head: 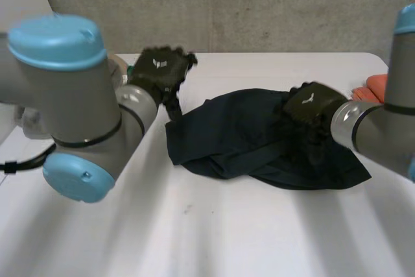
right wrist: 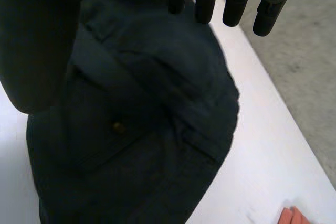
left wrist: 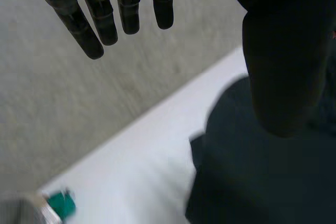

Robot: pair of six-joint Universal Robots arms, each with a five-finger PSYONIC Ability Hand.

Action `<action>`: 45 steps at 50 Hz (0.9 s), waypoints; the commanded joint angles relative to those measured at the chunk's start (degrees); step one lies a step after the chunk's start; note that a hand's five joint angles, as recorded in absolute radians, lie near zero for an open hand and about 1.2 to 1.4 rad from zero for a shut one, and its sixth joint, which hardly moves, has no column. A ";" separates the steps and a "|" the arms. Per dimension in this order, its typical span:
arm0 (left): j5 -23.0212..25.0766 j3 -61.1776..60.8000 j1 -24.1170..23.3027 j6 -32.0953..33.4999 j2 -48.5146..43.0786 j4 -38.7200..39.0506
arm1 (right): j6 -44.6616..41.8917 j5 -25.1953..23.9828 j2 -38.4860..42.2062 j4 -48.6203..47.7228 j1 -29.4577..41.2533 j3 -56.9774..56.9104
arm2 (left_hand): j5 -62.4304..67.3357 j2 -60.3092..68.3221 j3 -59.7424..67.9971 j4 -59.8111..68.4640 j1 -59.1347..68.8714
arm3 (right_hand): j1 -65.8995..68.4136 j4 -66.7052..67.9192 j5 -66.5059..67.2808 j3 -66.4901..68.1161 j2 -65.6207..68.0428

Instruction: Fold the laundry.

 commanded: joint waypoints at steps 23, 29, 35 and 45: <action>-7.67 30.33 -4.32 9.79 -29.99 -6.72 | -0.18 1.04 30.31 -27.99 -2.31 -20.35 | 64.35 64.70 64.97 64.38 64.63 | 67.10 67.77 67.23 67.98 67.92; -1.07 39.72 -2.21 14.80 -29.91 6.63 | 7.55 1.04 30.58 -38.86 -3.36 -30.62 | 64.42 64.77 65.04 64.44 64.69 | 67.10 67.77 67.24 67.98 67.92; -1.07 50.98 1.30 14.55 -25.96 24.47 | 18.71 8.06 27.95 -58.03 -3.98 -40.91 | 64.42 64.77 65.04 64.44 64.69 | 67.10 67.77 67.24 67.98 67.92; 3.42 51.88 2.27 10.59 -22.79 27.22 | 24.88 6.23 23.47 -57.80 -3.01 -43.74 | 64.42 64.77 65.04 64.44 64.69 | 67.10 67.77 67.24 67.98 67.92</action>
